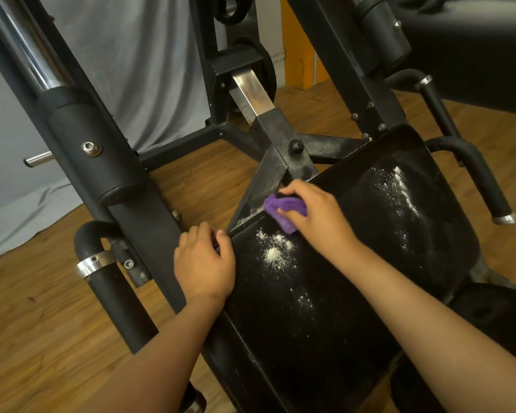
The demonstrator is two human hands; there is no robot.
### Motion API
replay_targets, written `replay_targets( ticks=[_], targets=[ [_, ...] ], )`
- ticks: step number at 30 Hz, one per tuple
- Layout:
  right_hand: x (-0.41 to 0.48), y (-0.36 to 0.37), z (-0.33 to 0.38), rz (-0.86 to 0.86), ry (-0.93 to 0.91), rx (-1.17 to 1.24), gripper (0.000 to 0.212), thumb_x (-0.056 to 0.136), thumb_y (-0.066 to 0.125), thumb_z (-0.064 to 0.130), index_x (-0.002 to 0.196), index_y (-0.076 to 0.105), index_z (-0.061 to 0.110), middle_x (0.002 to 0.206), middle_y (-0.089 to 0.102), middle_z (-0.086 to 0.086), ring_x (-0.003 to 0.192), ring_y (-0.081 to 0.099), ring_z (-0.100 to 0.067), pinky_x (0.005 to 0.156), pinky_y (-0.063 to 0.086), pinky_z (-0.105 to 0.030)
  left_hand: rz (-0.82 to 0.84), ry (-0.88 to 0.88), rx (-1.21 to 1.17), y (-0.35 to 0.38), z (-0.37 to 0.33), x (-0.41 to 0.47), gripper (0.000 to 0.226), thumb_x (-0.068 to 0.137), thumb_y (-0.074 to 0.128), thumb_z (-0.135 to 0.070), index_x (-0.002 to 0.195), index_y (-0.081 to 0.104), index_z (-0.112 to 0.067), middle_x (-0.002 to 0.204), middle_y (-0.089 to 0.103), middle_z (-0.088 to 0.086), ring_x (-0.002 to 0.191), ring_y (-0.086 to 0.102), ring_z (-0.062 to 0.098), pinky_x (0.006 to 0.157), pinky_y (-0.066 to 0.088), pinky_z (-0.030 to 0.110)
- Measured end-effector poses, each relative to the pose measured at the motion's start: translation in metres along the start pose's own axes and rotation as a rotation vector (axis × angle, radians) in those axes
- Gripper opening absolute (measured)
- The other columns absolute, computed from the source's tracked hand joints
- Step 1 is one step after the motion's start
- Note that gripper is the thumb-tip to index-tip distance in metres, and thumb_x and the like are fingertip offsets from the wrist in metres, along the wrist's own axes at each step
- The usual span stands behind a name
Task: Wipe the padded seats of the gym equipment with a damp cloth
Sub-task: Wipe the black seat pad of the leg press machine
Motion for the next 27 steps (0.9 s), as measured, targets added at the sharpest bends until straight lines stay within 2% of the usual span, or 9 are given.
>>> replay_targets(
  ticks=[3,5,7,10,14,17,21,27],
  targets=[
    [0.008,-0.011,-0.009,-0.128,0.044,-0.049,0.017,0.087,0.065,0.007,0.102,0.06,0.013,0.102,0.058,0.0,0.091,0.058,-0.014,0.074,0.05,-0.026,-0.003,-0.004,0.002,0.001,0.0,0.0,0.032,0.088,0.027,-0.041,0.08,0.051,-0.021,0.08,0.052,-0.005,0.08,0.044,0.015,0.071,0.037,0.034],
    [0.008,-0.005,-0.004,-0.157,0.036,-0.056,0.018,0.085,0.065,0.005,0.101,0.059,0.013,0.101,0.058,-0.001,0.089,0.057,-0.014,0.072,0.049,-0.023,-0.007,-0.005,-0.001,0.001,0.0,0.0,0.031,0.089,0.029,-0.04,0.079,0.05,-0.021,0.08,0.052,-0.005,0.08,0.044,0.015,0.071,0.037,0.034],
    [0.002,0.007,0.009,-0.132,0.005,-0.043,0.021,0.084,0.066,0.004,0.102,0.059,0.013,0.104,0.059,-0.001,0.092,0.057,-0.012,0.074,0.049,-0.02,-0.007,-0.003,-0.006,0.001,0.0,0.0,0.032,0.088,0.028,-0.041,0.08,0.051,-0.021,0.08,0.053,-0.005,0.079,0.044,0.015,0.07,0.037,0.034],
    [-0.015,0.032,0.031,-0.019,-0.075,-0.028,0.027,0.082,0.067,0.005,0.106,0.059,0.013,0.109,0.059,-0.001,0.1,0.057,-0.013,0.083,0.052,-0.027,0.005,-0.007,-0.004,0.001,0.0,0.001,0.036,0.088,0.026,-0.043,0.082,0.053,-0.019,0.081,0.053,-0.003,0.081,0.046,0.016,0.071,0.04,0.036],
    [-0.023,0.033,0.029,0.048,-0.105,0.016,0.026,0.082,0.068,0.005,0.106,0.059,0.013,0.108,0.059,0.0,0.101,0.056,-0.013,0.084,0.053,-0.034,0.009,-0.019,-0.014,0.0,0.0,0.0,0.03,0.09,0.032,-0.039,0.081,0.053,-0.02,0.081,0.053,-0.004,0.081,0.046,0.015,0.071,0.038,0.034],
    [-0.012,0.018,0.01,-0.01,-0.033,-0.026,0.021,0.084,0.067,0.008,0.101,0.057,0.015,0.106,0.058,0.0,0.096,0.057,-0.012,0.082,0.054,-0.036,0.003,-0.02,-0.018,0.0,-0.001,0.0,0.028,0.09,0.033,-0.038,0.081,0.053,-0.02,0.08,0.052,-0.005,0.081,0.046,0.015,0.072,0.04,0.035],
    [-0.007,0.011,0.006,-0.168,0.018,0.005,0.02,0.083,0.068,0.005,0.096,0.056,0.014,0.098,0.057,0.002,0.088,0.057,-0.014,0.072,0.053,-0.035,-0.001,-0.022,-0.017,0.001,0.0,0.0,0.026,0.091,0.034,-0.037,0.08,0.051,-0.02,0.078,0.051,-0.006,0.079,0.045,0.015,0.07,0.04,0.036],
    [-0.034,0.042,0.029,0.022,-0.084,0.026,0.022,0.083,0.069,0.011,0.1,0.056,0.015,0.103,0.059,0.003,0.093,0.057,-0.008,0.077,0.054,-0.032,0.026,-0.022,-0.021,-0.001,0.0,0.0,0.02,0.095,0.041,-0.031,0.083,0.052,-0.021,0.081,0.052,-0.004,0.082,0.045,0.014,0.072,0.038,0.034]
  ],
)
Point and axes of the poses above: each hand's wrist, its own x-axis towards the middle knuckle, its own y-axis out of the palm, z = x × y, the point moved 3 cm from there along x, towards the middle knuckle
